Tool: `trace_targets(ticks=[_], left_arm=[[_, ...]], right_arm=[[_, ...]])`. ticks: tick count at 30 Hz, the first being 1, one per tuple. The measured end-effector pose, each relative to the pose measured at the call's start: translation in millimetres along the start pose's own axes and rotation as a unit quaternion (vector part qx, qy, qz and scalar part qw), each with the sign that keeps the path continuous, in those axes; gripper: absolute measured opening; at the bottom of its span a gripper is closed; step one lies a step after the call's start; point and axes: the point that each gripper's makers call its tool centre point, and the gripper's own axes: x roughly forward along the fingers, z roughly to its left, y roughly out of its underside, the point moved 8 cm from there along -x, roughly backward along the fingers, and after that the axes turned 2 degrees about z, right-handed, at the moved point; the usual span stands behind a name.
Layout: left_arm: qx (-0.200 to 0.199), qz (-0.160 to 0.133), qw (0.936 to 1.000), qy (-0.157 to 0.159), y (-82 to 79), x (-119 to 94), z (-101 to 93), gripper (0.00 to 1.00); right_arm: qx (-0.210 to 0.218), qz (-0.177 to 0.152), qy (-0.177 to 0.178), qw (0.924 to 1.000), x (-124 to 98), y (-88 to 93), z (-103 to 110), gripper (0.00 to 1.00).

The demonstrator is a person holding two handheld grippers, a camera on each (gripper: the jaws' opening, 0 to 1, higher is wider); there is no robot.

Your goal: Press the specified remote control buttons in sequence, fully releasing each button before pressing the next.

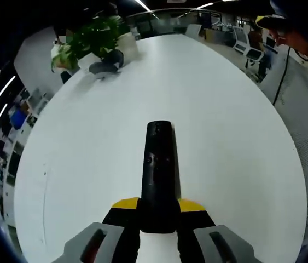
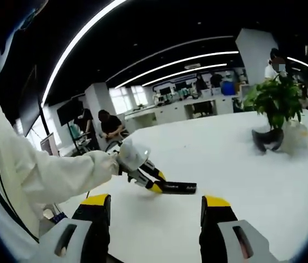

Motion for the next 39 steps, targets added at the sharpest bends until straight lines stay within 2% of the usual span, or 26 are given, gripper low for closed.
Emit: trace_targets(ticks=[7, 16, 20, 22, 26, 29, 31, 32, 35, 36, 37, 38, 39], left_arm=[[-0.014, 0.009, 0.9997, -0.018, 6.3, 4.0, 33.9, 0.22], [-0.025, 0.017, 0.9992, -0.025, 7.6, 10.2, 60.7, 0.22], [-0.026, 0.015, 0.9994, -0.016, 6.1, 12.0, 64.5, 0.23], [-0.015, 0.014, 0.9998, -0.005, 4.0, 12.2, 63.7, 0.23], [-0.003, 0.017, 0.9998, -0.004, 1.5, 11.5, 62.0, 0.24], [-0.035, 0.021, 0.9989, -0.024, 0.8, 10.4, 61.9, 0.26], [-0.056, 0.019, 0.9981, -0.017, 1.7, 10.7, 58.5, 0.24], [-0.081, 0.019, 0.9956, -0.043, 3.9, 9.4, 60.1, 0.27], [-0.118, 0.017, 0.9908, -0.064, 10.2, 4.7, 62.1, 0.37], [-0.148, 0.0, 0.9857, -0.08, 11.6, 1.4, 57.9, 0.37], [-0.161, -0.016, 0.9825, -0.092, 11.9, -1.7, 54.9, 0.37], [-0.183, -0.027, 0.9762, -0.114, 14.9, -6.8, 48.9, 0.38], [-0.192, -0.03, 0.9732, -0.124, 17.4, -9.8, 44.9, 0.42]], right_arm=[[0.009, 0.007, 0.008, 0.9999, 4.6, 1.2, -7.8, 0.65], [0.018, 0.015, 0.012, 0.9997, 12.6, 4.3, -13.7, 0.65], [0.023, 0.016, 0.016, 0.9995, 13.1, 5.8, -17.3, 0.65], [0.027, 0.014, 0.017, 0.9994, 12.8, 6.0, -19.2, 0.65], [0.029, 0.011, 0.017, 0.9994, 12.3, 4.6, -20.0, 0.65], [0.025, 0.001, 0.018, 0.9995, 9.7, 0.3, -19.3, 0.65], [0.023, -0.003, 0.019, 0.9996, 8.5, -0.8, -19.1, 0.66], [0.022, -0.005, 0.02, 0.9996, 7.6, -1.3, -18.9, 0.66], [0.016, -0.019, 0.025, 0.9994, 3.4, -4.2, -17.9, 0.67], [0.014, -0.029, 0.03, 0.999, 2.1, -5.4, -18.4, 0.68], [0.015, -0.038, 0.032, 0.9986, 1.6, -6.2, -19.0, 0.7], [0.018, -0.044, 0.031, 0.9984, 1.4, -6.8, -19.3, 0.71], [0.022, -0.047, 0.032, 0.9982, 0.9, -7.4, -19.9, 0.72]])
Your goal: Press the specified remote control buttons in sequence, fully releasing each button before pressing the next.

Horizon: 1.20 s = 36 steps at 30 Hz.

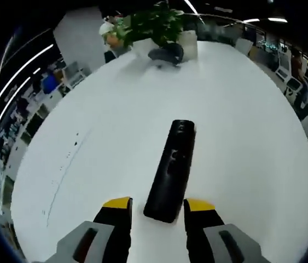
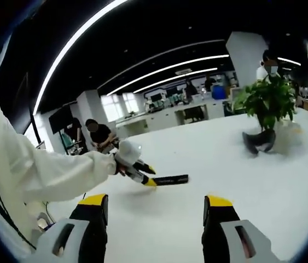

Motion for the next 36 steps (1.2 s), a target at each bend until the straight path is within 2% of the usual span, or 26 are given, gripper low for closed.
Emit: trace_targets(ticks=[3, 7, 9, 11, 13, 14, 16, 17, 20, 22, 26, 28, 32, 33, 36], left_arm=[[-0.04, -0.028, 0.9987, -0.016, 12.2, -11.2, -6.7, 0.55], [-0.063, -0.036, 0.9967, -0.036, 30.4, -31.2, -19.7, 0.6], [-0.098, -0.038, 0.9942, -0.024, 39.4, -40.1, -31.4, 0.67], [-0.109, -0.048, 0.9924, -0.029, 46.7, -50.7, -39.9, 0.69], [-0.13, -0.066, 0.9884, -0.043, 50.6, -62.9, -50.9, 0.7], [-0.15, -0.085, 0.984, -0.045, 51.0, -69.9, -60.2, 0.7], [-0.161, -0.116, 0.9787, -0.055, 52.6, -80.5, -75.6, 0.73], [-0.159, -0.122, 0.9782, -0.054, 53.6, -83.8, -81.8, 0.76], [-0.163, -0.126, 0.9773, -0.048, 60.0, -91.6, -102.1, 0.86], [-0.169, -0.138, 0.9746, -0.049, 62.5, -97.3, -114.1, 0.86], [-0.182, -0.138, 0.9721, -0.056, 68.6, -107.2, -125.1, 0.9], [-0.206, -0.148, 0.9654, -0.062, 68.8, -115.6, -130.7, 0.94], [-0.217, -0.171, 0.9567, -0.09, 67.4, -137.3, -141.4, 0.99], [-0.227, -0.184, 0.9511, -0.1, 66.9, -144.1, -143.9, 0.99], [-0.261, -0.195, 0.9395, -0.104, 68.9, -154.8, -150.1, 0.99]], right_arm=[[0.0, -0.015, 0.008, 0.9999, -0.6, -0.8, -2.1, 0.73], [-0.008, -0.012, 0.012, 0.9998, 1.2, 1.4, -4.5, 0.76], [-0.007, -0.017, 0.016, 0.9997, 1.1, 0.2, -5.3, 0.76], [-0.009, -0.028, 0.017, 0.9994, 1.3, -2.0, -5.6, 0.77], [-0.019, -0.031, 0.022, 0.9991, 2.2, -2.5, -7.1, 0.79], [-0.024, -0.031, 0.025, 0.9989, 3.5, -2.1, -8.5, 0.8], [-0.026, -0.03, 0.029, 0.9988, 4.8, -0.3, -11.0, 0.82], [-0.027, -0.029, 0.029, 0.9988, 5.1, 0.5, -11.6, 0.83], [-0.032, -0.021, 0.032, 0.9987, 7.0, 6.0, -15.1, 0.88], [-0.033, -0.017, 0.036, 0.9987, 6.5, 9.1, -18.0, 0.88], [-0.029, -0.012, 0.039, 0.9988, 6.0, 13.8, -22.2, 0.91], [-0.041, -0.009, 0.045, 0.9981, 6.4, 15.0, -24.5, 0.93], [-0.042, -0.005, 0.047, 0.998, 8.9, 18.5, -29.0, 0.96], [-0.04, -0.007, 0.048, 0.998, 8.9, 19.2, -29.6, 0.97], [-0.04, -0.009, 0.051, 0.9979, 10.1, 21.0, -30.0, 0.99]])
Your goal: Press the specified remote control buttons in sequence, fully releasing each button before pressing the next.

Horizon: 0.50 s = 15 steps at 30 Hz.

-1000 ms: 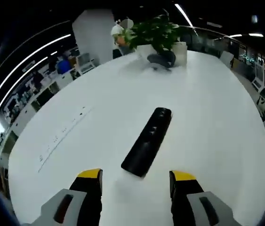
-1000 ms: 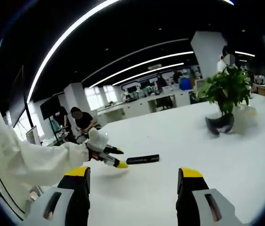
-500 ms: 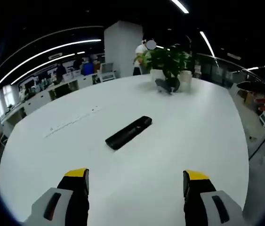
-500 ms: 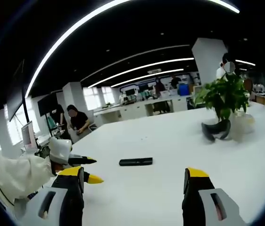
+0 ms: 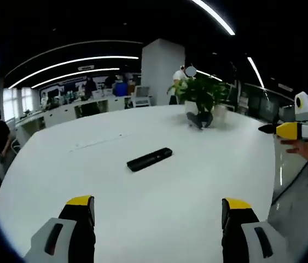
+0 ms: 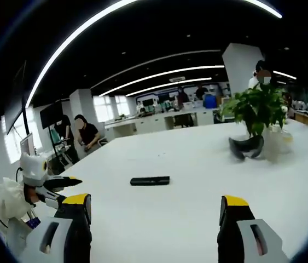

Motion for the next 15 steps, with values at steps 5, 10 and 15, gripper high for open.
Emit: trace_targets(ticks=[5, 10, 15], left_arm=[[-0.029, -0.015, 0.9995, -0.006, 8.1, -16.8, -0.7, 0.99], [-0.049, -0.033, 0.9978, -0.029, 7.5, -25.5, -1.4, 0.99], [-0.071, -0.053, 0.995, -0.048, 7.3, -34.6, 5.5, 0.99]], right_arm=[[-0.006, 0.005, 0.0, 1.0, 2.4, 4.0, 1.1, 0.99], [-0.017, 0.003, 0.007, 0.9998, 2.1, 4.2, 0.5, 0.99], [-0.014, 0.003, 0.009, 0.9999, 1.7, 4.4, -1.2, 0.99]])
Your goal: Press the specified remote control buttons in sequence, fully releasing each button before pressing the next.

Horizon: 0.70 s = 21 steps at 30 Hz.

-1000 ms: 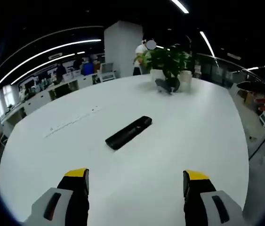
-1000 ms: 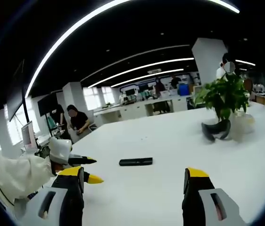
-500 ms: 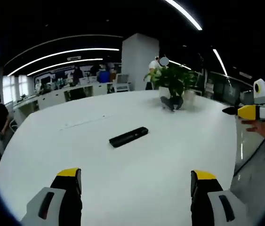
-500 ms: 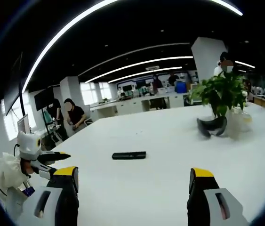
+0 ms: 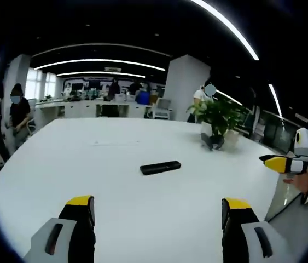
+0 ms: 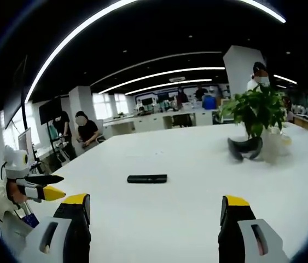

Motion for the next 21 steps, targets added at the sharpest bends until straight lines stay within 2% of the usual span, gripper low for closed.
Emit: trace_targets(ticks=[2, 10, 16, 19, 21], left_arm=[[-0.007, 0.003, 1.0, -0.004, 1.9, -2.1, 3.0, 0.99], [0.011, -0.004, 0.9993, -0.034, 9.3, -12.3, -1.5, 0.99], [-0.008, -0.036, 0.9982, -0.047, 8.5, -23.1, -0.9, 0.99], [-0.012, -0.041, 0.9976, -0.055, 10.4, -26.2, 2.8, 0.99], [-0.013, -0.052, 0.9962, -0.068, 9.6, -30.2, 4.9, 0.99]], right_arm=[[-0.002, 0.0, 0.002, 1.0, -1.3, -0.4, -0.4, 0.99], [-0.015, 0.001, 0.0, 0.9999, -5.7, -2.3, -0.5, 0.99], [-0.038, 0.015, -0.012, 0.9991, -4.8, -1.0, 1.4, 0.99], [-0.042, 0.016, -0.016, 0.9989, -5.2, -1.4, 2.2, 0.99], [-0.044, 0.017, -0.018, 0.9987, -4.9, -1.1, 3.2, 0.99]])
